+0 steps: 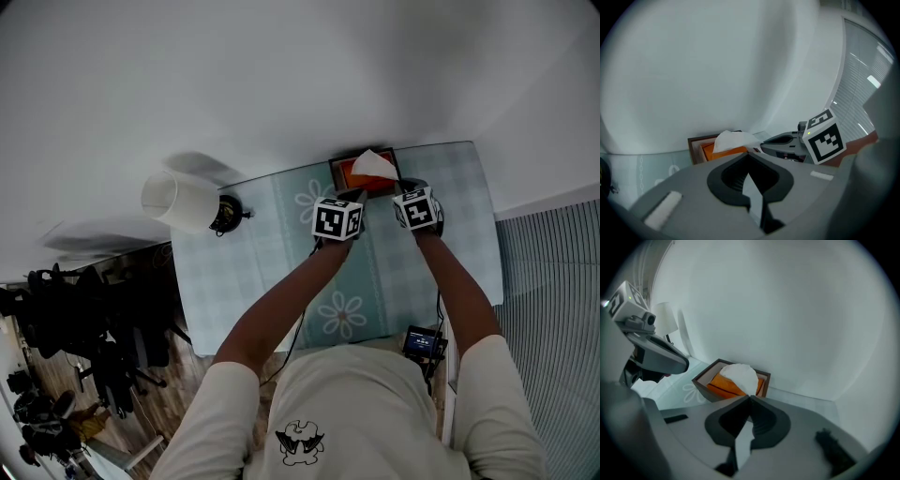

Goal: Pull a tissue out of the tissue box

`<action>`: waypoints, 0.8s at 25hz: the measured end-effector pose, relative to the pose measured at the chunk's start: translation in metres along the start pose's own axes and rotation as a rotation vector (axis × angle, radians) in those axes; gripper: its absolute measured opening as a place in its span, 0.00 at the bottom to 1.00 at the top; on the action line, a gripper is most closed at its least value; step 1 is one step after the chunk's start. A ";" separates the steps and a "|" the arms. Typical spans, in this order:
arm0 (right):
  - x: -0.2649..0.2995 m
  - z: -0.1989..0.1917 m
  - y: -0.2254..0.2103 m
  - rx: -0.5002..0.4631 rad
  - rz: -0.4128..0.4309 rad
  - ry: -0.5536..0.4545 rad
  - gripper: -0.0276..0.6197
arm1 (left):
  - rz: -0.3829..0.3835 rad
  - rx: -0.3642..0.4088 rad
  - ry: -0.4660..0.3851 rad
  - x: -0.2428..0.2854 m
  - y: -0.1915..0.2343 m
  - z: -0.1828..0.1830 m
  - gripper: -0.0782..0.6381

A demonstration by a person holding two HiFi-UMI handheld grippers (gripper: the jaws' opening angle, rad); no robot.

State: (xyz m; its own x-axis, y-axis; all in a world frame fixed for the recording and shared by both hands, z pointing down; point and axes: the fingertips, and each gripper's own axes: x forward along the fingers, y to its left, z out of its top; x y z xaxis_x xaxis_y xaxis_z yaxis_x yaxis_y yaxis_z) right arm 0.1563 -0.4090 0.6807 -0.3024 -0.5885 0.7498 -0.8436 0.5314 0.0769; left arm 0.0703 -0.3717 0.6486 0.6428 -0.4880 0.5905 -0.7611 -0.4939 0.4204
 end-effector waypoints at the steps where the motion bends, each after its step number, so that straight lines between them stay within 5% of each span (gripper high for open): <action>1: -0.003 0.002 0.002 0.001 0.002 -0.007 0.07 | 0.001 -0.001 0.001 -0.001 0.000 -0.001 0.12; 15: -0.059 0.005 0.037 0.076 0.015 -0.125 0.07 | -0.033 0.086 -0.023 -0.033 -0.012 -0.019 0.12; 20: -0.082 0.005 0.046 0.112 0.012 -0.164 0.07 | -0.023 0.179 -0.043 -0.048 -0.015 -0.019 0.12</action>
State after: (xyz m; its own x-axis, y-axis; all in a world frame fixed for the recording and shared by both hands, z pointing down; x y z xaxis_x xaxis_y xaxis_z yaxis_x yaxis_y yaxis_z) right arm 0.1404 -0.3396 0.6194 -0.3735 -0.6783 0.6328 -0.8807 0.4735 -0.0122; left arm 0.0489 -0.3269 0.6271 0.6658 -0.5033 0.5507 -0.7212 -0.6234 0.3022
